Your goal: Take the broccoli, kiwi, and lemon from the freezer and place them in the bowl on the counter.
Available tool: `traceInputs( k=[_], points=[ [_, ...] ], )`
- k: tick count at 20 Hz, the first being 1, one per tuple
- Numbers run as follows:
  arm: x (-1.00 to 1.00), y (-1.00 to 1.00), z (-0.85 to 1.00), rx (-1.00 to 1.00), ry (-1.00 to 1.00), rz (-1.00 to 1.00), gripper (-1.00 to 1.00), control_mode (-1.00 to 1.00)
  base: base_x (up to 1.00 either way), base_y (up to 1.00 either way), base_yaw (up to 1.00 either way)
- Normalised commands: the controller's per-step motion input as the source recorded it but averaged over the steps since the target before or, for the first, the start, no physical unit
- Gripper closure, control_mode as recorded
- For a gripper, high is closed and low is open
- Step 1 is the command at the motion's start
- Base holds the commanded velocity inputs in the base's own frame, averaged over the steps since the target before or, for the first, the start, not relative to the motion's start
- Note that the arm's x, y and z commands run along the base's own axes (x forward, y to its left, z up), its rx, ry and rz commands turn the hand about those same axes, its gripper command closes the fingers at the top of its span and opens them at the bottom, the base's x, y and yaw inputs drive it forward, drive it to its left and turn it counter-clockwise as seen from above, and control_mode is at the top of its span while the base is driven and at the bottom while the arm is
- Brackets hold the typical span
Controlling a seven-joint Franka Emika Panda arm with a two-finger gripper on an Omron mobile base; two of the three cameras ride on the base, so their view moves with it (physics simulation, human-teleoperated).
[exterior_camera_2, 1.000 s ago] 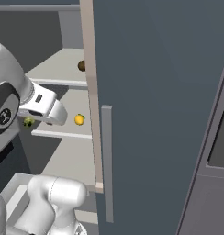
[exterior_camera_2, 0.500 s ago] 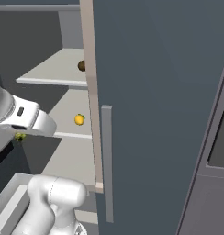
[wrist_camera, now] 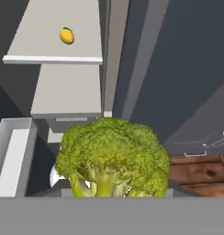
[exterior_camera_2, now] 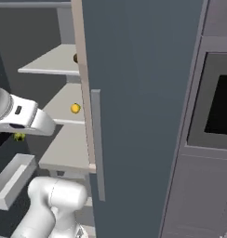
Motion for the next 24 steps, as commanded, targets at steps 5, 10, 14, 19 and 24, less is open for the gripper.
traceInputs(
  k=[5, 10, 14, 19, 24],
  points=[
    [0.00, 0.00, 0.00, 0.00, 0.00, 0.00, 1.00, 1.00, -1.00, -0.28, 0.00],
    [0.00, 0.00, 0.00, 0.00, 0.00, 0.00, 1.00, 1.00, -0.86, 0.86, 0.03],
    [0.00, 0.00, 0.00, 0.00, 0.00, 0.00, 1.00, 1.00, -0.16, 1.00, 0.06],
    [0.00, 0.00, 0.00, 0.00, 0.00, 0.00, 1.00, 1.00, 0.01, 1.00, 0.01],
    [0.00, 0.00, 0.00, 0.00, 0.00, 0.00, 1.00, 1.00, 0.13, 1.00, 0.00]
  ],
)
